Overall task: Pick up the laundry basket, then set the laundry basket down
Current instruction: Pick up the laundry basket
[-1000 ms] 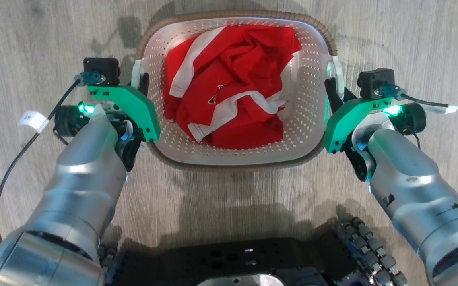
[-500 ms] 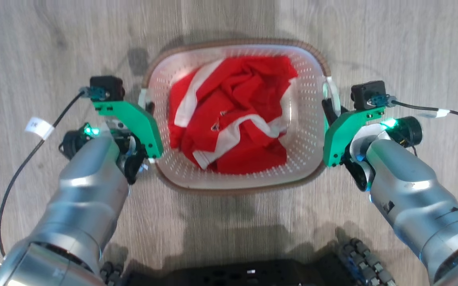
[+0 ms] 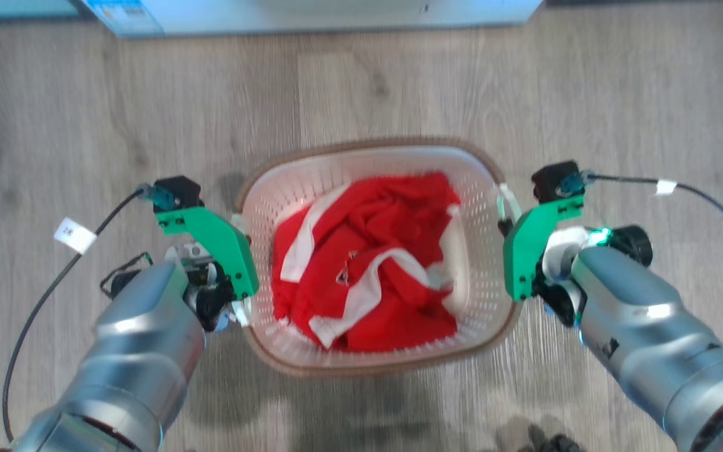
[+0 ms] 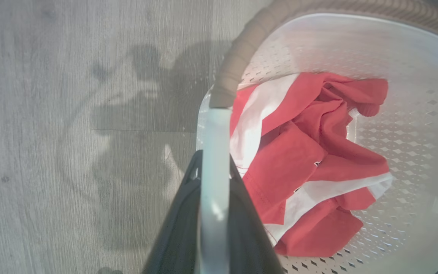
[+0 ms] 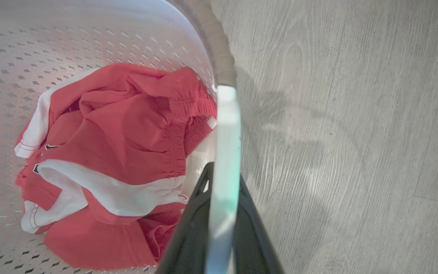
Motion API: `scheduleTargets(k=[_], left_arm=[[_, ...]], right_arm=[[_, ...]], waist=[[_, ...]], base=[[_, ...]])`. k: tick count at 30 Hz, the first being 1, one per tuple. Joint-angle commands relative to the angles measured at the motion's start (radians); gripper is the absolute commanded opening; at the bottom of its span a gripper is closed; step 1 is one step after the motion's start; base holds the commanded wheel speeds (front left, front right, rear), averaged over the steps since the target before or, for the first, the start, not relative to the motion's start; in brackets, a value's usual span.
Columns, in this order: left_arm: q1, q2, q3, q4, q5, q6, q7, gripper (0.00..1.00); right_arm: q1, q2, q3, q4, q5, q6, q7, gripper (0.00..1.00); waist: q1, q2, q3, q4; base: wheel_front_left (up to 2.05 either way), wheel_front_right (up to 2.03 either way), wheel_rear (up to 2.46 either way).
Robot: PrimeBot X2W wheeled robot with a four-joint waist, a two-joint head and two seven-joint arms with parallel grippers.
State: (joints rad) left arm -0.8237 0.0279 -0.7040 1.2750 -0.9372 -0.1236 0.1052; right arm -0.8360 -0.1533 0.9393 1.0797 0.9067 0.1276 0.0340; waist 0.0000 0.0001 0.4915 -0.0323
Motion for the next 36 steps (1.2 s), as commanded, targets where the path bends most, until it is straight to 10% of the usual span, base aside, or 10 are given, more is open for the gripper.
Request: scheduleTargets(k=[1, 36], left_arm=[[-0.007, 0.022, 0.014, -0.017, -0.014, -0.007, 0.008, 0.00], [0.125, 0.068, -0.003, 0.002, -0.134, -0.007, 0.256, 0.00]], right_arm=[[0.052, -0.004, 0.026, -0.013, 0.011, 0.003, 0.016, 0.00], [0.141, 0.037, 0.157, 0.069, 0.238, 0.003, 0.268, 0.00]], waist=[[0.0000, -0.0001, -0.063, -0.002], [0.0000, -0.0001, -0.510, -0.011]], base=[[0.00, 0.00, 0.00], [0.00, 0.00, 0.00]])
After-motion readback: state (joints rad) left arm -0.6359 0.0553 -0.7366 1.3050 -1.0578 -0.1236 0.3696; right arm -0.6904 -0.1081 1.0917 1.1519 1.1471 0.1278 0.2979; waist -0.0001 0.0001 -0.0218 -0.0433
